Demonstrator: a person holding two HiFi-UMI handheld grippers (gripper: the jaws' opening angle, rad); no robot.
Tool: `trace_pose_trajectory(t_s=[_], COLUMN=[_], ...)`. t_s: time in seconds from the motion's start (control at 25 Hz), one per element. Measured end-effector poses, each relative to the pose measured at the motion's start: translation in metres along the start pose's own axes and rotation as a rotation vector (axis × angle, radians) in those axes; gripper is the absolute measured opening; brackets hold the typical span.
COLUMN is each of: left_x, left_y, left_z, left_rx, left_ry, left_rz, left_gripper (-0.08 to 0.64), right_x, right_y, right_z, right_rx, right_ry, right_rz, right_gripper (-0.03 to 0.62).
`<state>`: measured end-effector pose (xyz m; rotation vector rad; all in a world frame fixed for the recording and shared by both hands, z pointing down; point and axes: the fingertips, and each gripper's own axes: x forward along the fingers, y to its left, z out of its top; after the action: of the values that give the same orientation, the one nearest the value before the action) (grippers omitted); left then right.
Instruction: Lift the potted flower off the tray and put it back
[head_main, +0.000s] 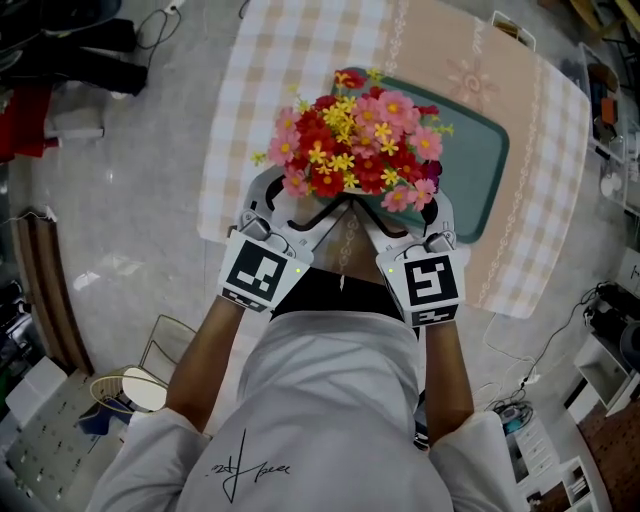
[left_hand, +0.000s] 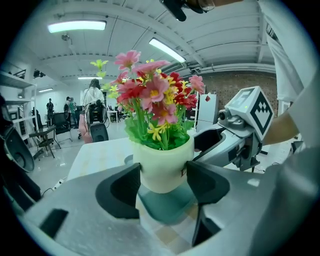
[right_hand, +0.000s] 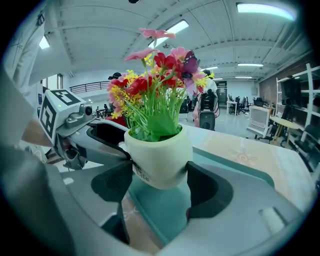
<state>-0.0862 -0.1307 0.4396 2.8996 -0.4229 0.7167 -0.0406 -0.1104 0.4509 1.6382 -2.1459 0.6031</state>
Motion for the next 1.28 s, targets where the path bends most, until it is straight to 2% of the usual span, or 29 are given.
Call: trace_pose_trajectory(t_s=[1.28], left_x=[-0.041], left_y=[-0.021], left_z=[0.055], left_rx=[0.021], left_ry=[-0.076], left_rz=[-0.021], left_gripper=[0.29], right_x=[-0.054], right_y=[0.016], right_z=[0.047], right_rx=[-0.011], right_ry=[-0.069], right_rz=[-0.046], right_gripper=[0.348])
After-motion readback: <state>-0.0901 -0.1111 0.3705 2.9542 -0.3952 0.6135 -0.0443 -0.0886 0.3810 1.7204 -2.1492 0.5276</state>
